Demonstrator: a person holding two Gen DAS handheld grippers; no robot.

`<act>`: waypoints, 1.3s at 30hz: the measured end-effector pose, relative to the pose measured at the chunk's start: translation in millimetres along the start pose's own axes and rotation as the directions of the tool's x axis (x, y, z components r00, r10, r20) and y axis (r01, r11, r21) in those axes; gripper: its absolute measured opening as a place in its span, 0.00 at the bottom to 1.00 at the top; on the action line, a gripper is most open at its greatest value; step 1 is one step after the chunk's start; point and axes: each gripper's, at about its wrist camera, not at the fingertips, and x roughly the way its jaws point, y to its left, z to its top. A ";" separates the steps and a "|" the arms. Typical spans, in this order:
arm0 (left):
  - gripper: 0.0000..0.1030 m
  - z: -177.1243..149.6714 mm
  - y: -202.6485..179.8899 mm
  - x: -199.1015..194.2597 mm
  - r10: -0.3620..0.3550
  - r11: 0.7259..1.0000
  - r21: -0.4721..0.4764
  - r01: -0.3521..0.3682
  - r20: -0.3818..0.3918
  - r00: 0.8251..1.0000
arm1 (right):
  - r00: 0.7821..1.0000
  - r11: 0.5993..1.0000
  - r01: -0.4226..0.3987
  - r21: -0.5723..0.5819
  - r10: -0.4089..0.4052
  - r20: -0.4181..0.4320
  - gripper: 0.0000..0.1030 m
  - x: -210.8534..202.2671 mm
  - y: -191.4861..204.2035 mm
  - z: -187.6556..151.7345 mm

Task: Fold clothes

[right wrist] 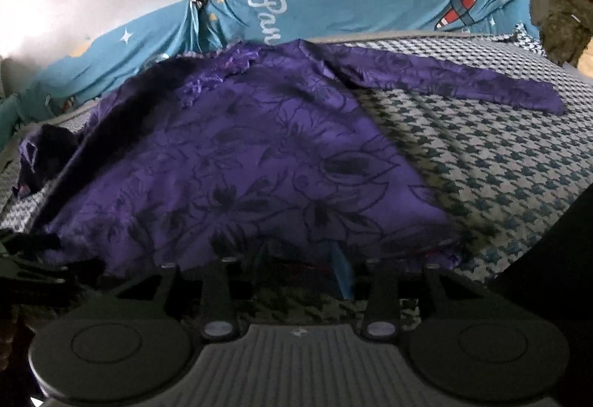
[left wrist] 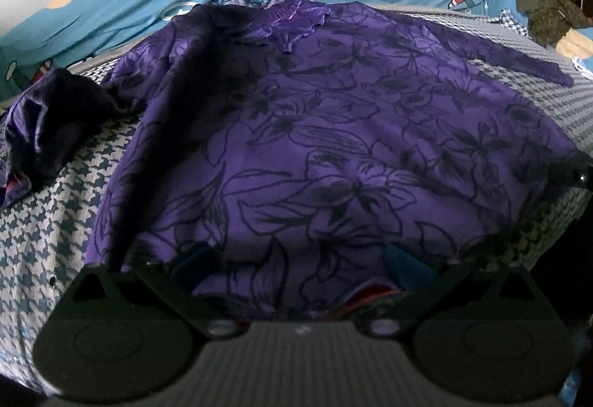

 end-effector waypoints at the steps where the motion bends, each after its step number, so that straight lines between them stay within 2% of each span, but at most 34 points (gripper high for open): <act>1: 1.00 -0.2 0.0 -0.2 0.001 1.000 0.001 -0.001 -0.001 1.000 | 1.000 1.000 0.007 -0.006 -0.007 0.000 0.38 -0.4 0.6 -0.6; 5: 1.00 -0.7 0.6 -1.0 -0.003 1.000 -0.005 0.003 0.001 1.000 | 1.000 1.000 0.007 -0.014 -0.006 0.006 0.38 3.9 2.8 -1.1; 9: 1.00 -0.2 2.0 -1.5 -0.007 1.000 -0.017 0.007 0.006 1.000 | 0.999 0.999 0.010 -0.048 -0.012 -0.033 0.37 18.5 7.4 -1.4; 11: 1.00 0.6 3.5 -2.1 -0.012 0.999 -0.033 0.012 0.012 1.000 | 0.999 0.998 0.030 -0.063 -0.032 -0.028 0.21 19.0 9.7 -2.0; 13: 1.00 1.3 5.6 -3.4 -0.014 0.999 -0.051 0.015 0.021 1.000 | 0.999 0.997 0.035 -0.071 -0.037 -0.024 0.12 16.9 10.9 -2.8; 16: 1.00 2.8 9.8 -7.1 -0.003 0.997 -0.077 0.006 0.044 0.999 | 0.999 0.995 0.046 -0.089 -0.048 -0.019 0.07 10.2 12.7 -4.5; 20: 1.00 5.6 23.1 -14.8 0.015 0.989 -0.149 -0.002 0.088 0.996 | 0.995 0.990 0.096 -0.102 -0.098 -0.017 0.07 -0.2 15.6 -5.6; 24: 1.00 8.3 38.0 -19.1 0.027 0.973 -0.232 -0.002 0.108 0.994 | 0.989 0.991 0.106 -0.086 -0.115 -0.098 0.06 3.6 14.0 -6.7; 29: 1.00 12.3 51.5 -31.4 0.028 0.956 -0.293 0.019 0.158 0.987 | 0.994 0.992 0.105 -0.075 -0.107 -0.023 0.07 -12.7 15.2 -5.1; 32: 1.00 16.3 60.7 -39.1 0.026 0.944 -0.327 0.036 0.185 0.982 | 0.996 0.993 0.086 -0.077 -0.086 -0.002 0.08 -18.2 16.1 -1.9; 36: 1.00 22.9 78.5 -43.4 0.059 0.926 -0.376 0.017 0.190 0.980 | 0.999 0.996 0.034 -0.087 -0.033 0.006 0.08 -15.6 20.5 5.5; 39: 1.00 28.2 95.4 -44.8 0.076 0.905 -0.425 0.013 0.190 0.979 | 1.000 0.992 -0.001 -0.126 0.002 0.010 0.15 -8.1 26.2 12.8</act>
